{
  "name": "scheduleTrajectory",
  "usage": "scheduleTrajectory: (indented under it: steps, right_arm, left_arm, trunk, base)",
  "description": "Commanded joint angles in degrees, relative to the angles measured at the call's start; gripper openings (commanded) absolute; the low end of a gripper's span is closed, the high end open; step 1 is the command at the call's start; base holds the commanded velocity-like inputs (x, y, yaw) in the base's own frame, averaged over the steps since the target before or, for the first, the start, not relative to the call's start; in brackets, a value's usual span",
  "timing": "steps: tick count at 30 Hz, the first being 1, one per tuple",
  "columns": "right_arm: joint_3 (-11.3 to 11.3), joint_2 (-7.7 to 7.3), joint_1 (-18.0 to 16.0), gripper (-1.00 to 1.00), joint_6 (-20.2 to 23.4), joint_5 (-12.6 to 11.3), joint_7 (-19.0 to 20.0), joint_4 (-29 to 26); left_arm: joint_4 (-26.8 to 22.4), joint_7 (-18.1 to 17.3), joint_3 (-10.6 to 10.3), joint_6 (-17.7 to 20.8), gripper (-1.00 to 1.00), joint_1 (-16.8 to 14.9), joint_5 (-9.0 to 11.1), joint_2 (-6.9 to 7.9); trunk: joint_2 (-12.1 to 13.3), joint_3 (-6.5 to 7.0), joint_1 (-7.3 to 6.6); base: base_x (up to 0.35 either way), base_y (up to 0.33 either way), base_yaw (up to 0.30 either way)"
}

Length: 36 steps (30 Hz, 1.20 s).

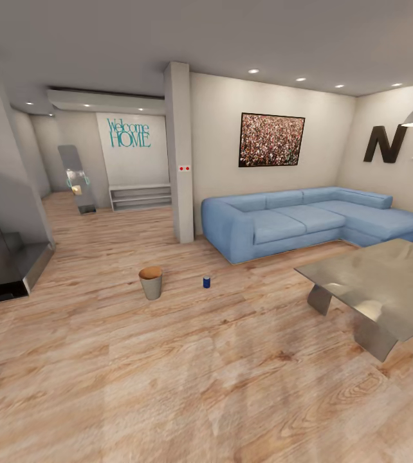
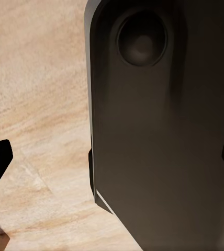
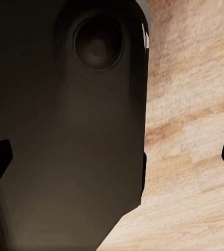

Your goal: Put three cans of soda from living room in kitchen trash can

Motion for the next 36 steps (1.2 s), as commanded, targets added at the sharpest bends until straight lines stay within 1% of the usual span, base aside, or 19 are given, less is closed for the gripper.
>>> scheduleTrajectory:
  steps: [1, 36]
  right_arm:
    - [0.0, 0.0, 0.0, 1.0, 0.0, -0.01, 0.0, 0.0]
    - [0.01, 0.0, 0.0, 1.0, 0.0, -0.02, 0.0, 0.0]
  left_arm:
    - [0.0, 0.0, 0.0, 0.0, 1.0, 0.0, 0.0, 0.0]
    - [0.0, 0.0, 0.0, 0.0, 1.0, 0.02, 0.0, 0.0]
  trunk:
    - [0.0, 0.0, 0.0]
    - [0.0, 0.0, 0.0]
  base:
    - [0.0, 0.0, 0.0]
    - [0.0, 0.0, 0.0]
